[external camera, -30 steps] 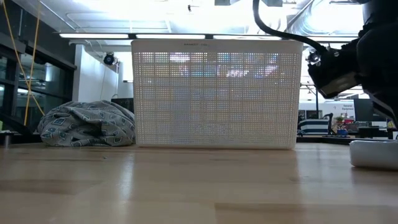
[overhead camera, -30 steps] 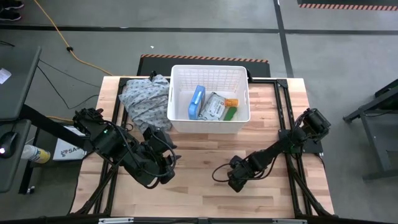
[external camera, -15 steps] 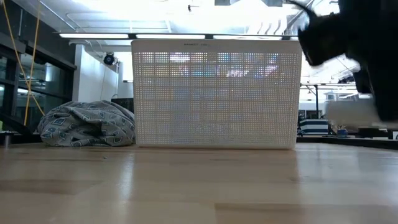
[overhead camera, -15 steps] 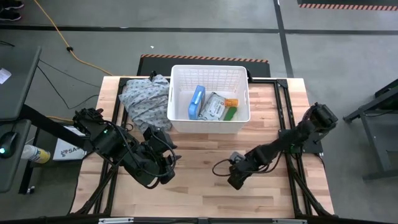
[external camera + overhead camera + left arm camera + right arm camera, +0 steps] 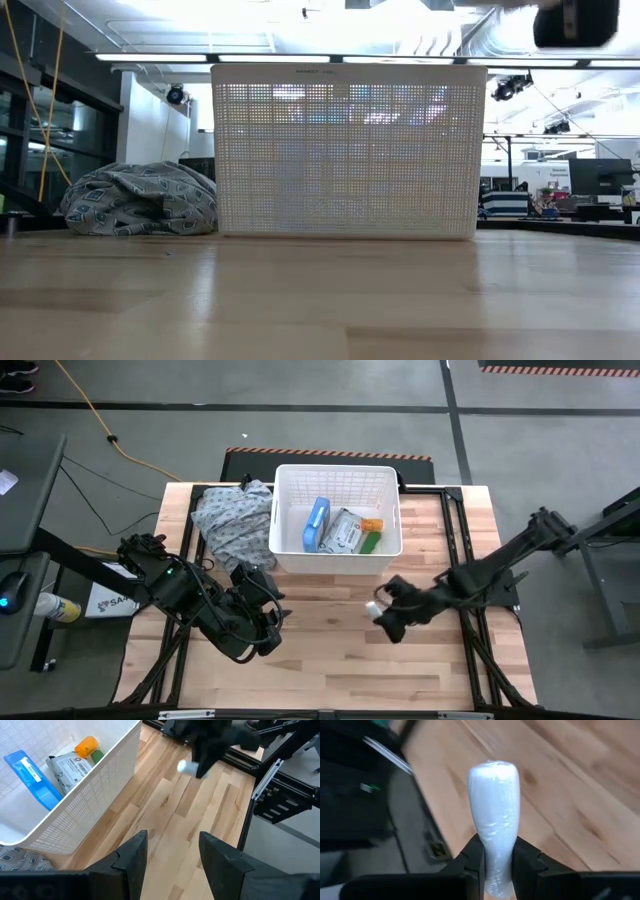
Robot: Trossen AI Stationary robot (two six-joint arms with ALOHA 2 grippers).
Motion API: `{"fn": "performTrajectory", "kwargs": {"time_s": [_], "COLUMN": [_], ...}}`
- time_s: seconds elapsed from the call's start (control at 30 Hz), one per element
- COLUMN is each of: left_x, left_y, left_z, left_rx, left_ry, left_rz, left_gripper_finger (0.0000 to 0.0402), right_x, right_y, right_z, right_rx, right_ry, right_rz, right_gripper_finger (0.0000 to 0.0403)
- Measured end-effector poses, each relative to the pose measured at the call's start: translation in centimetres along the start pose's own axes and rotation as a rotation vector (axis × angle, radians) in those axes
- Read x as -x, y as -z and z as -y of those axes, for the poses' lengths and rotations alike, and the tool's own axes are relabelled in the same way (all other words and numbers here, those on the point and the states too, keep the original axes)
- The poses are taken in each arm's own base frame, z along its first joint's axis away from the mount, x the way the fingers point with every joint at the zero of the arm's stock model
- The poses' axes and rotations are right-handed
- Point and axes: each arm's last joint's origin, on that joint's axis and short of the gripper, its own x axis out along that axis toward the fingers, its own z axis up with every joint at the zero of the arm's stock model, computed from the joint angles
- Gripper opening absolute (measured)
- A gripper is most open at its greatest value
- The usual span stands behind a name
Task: Pick & place medical supplies in basket/bin
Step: Put the white gauze into the white bin
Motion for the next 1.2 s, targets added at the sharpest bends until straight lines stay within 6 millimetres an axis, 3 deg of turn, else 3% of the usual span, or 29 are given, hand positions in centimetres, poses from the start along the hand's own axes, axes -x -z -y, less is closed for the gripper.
{"fn": "performTrajectory", "kwargs": {"time_s": [0.23, 0.47, 0.87, 1.2], "left_x": [0.0, 0.0, 0.0, 0.0], "left_y": [0.0, 0.0, -0.1, -0.1], "left_z": [0.0, 0.0, 0.2, 0.2], "left_rx": [0.003, 0.006, 0.014, 0.014], "left_ry": [0.000, 0.004, 0.015, 0.015], "left_rz": [0.000, 0.003, 0.011, 0.011], "left_gripper_finger": [0.0211, 0.0211, 0.0211, 0.0211], "right_x": [3.8, 6.0, 7.1, 7.5], "right_y": [-1.4, -2.5, -5.6, -8.1], "right_z": [-1.1, -2.1, -3.0, -2.4], "right_rx": [0.033, 0.092, 0.198, 0.241], "right_ry": [-0.194, -0.352, -0.471, -0.436], "right_rz": [0.164, 0.293, 0.528, 0.685], "right_gripper_finger": [0.0056, 0.0056, 0.0056, 0.0058]}}
